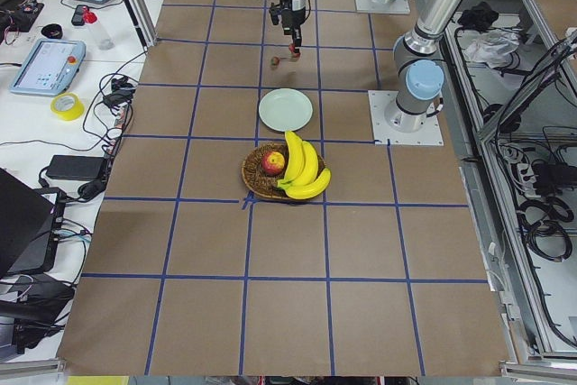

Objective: Collect all strawberries into plate
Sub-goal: 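Carry the last strawberry near the others by the plate and release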

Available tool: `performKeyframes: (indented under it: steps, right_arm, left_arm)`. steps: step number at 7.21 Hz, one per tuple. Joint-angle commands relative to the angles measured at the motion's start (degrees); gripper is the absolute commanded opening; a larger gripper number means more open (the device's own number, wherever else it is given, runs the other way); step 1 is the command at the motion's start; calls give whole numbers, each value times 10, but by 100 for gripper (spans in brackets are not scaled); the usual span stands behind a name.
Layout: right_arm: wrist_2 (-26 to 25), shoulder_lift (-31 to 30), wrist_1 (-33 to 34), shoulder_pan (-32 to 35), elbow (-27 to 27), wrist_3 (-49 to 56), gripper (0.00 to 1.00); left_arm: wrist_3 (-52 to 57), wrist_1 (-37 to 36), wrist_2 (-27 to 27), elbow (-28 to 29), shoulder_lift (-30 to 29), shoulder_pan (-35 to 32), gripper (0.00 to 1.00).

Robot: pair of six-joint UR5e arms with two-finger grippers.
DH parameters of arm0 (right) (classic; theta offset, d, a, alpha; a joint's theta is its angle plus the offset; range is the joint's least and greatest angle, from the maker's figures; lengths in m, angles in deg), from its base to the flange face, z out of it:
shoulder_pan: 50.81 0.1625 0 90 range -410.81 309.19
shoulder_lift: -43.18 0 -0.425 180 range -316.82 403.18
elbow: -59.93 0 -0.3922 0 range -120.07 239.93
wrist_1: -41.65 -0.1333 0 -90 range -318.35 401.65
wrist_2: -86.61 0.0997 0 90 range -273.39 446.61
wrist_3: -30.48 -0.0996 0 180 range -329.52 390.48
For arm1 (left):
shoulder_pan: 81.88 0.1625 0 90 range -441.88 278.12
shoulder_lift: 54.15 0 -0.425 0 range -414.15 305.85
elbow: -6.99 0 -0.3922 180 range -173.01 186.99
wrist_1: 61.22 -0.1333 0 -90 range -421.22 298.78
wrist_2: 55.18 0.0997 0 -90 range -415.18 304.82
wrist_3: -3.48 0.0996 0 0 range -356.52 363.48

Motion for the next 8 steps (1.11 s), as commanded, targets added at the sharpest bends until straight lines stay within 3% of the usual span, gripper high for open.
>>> performKeyframes:
  steps: [1,2,6,7,8]
  right_arm:
    - [4,29,31,22,8,-24,4]
    - [-4,57,54,38,16,-56,5]
    - [3,73,60,42,33,-65,10]
    - [3,74,60,48,32,-64,13]
    - [3,73,60,50,32,-65,25]
  left_arm:
    - [0,1,1,0,1,1,100]
    - [0,1,1,-1,1,1,100]
    - [0,0,0,-1,0,0,100]
    - [0,1,1,0,0,0,100]
    - [0,1,1,0,0,0,100]
